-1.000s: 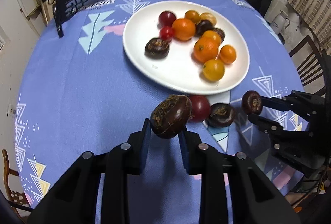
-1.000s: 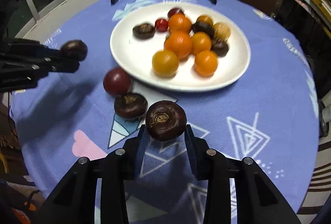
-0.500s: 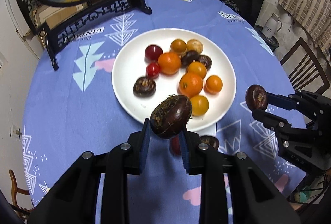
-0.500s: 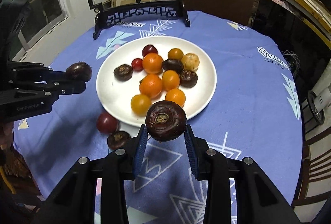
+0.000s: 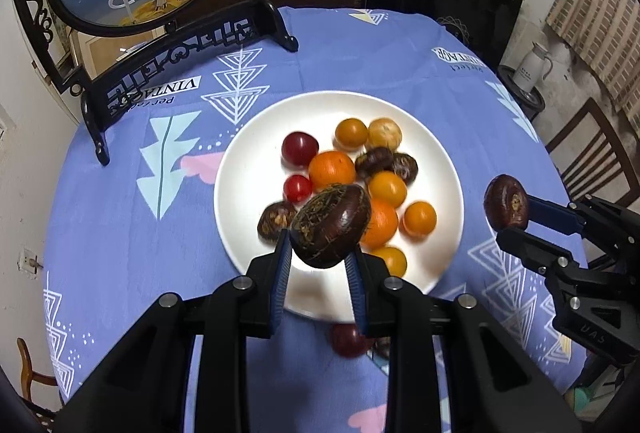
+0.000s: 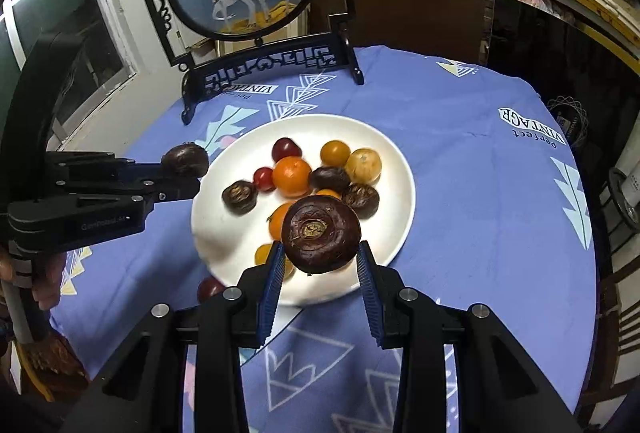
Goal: Organize fruits
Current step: 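Carry both dried fruits over the plate and open both grippers to release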
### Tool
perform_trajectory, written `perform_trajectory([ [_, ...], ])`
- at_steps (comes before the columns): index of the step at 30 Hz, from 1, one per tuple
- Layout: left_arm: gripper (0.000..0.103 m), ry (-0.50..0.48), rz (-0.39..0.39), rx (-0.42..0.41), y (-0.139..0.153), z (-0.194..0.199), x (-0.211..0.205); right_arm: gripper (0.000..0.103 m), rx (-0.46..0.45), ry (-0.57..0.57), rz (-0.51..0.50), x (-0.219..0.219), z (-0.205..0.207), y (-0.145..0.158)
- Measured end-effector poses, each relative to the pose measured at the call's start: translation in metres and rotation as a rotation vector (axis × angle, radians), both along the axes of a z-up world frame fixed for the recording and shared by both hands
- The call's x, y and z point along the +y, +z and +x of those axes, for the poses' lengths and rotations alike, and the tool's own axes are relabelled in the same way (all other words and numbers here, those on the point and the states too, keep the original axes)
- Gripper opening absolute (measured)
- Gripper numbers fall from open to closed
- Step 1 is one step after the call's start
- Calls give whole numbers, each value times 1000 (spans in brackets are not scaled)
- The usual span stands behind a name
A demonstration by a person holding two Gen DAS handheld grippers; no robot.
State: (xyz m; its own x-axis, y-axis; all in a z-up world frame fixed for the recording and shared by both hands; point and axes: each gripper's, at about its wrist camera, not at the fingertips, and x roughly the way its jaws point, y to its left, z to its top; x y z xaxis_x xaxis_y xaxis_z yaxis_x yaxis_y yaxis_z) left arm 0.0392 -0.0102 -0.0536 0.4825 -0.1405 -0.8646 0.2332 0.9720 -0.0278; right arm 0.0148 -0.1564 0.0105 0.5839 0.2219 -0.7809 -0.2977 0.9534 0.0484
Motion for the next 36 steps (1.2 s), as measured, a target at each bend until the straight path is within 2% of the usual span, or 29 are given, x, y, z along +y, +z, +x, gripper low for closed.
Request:
perform_trajectory([
  [6, 26, 6, 36, 8, -10, 27, -10, 37, 21, 1, 11, 7, 38, -4],
  [19, 26, 28, 57, 36, -31, 69, -8, 37, 53, 23, 21, 25, 95, -15],
  [20, 30, 29, 63, 34, -32, 70, -8, 38, 58, 26, 24, 26, 97, -17],
  [21, 45, 31, 67, 28, -32, 70, -8, 47, 61, 28, 29, 26, 98, -18],
  [23, 59, 47, 87, -7, -30, 69, -7, 59, 53, 11, 29, 25, 99, -18],
  [36, 59, 26, 85, -30, -17, 50, -11, 61, 22, -28, 60, 9, 75, -4],
])
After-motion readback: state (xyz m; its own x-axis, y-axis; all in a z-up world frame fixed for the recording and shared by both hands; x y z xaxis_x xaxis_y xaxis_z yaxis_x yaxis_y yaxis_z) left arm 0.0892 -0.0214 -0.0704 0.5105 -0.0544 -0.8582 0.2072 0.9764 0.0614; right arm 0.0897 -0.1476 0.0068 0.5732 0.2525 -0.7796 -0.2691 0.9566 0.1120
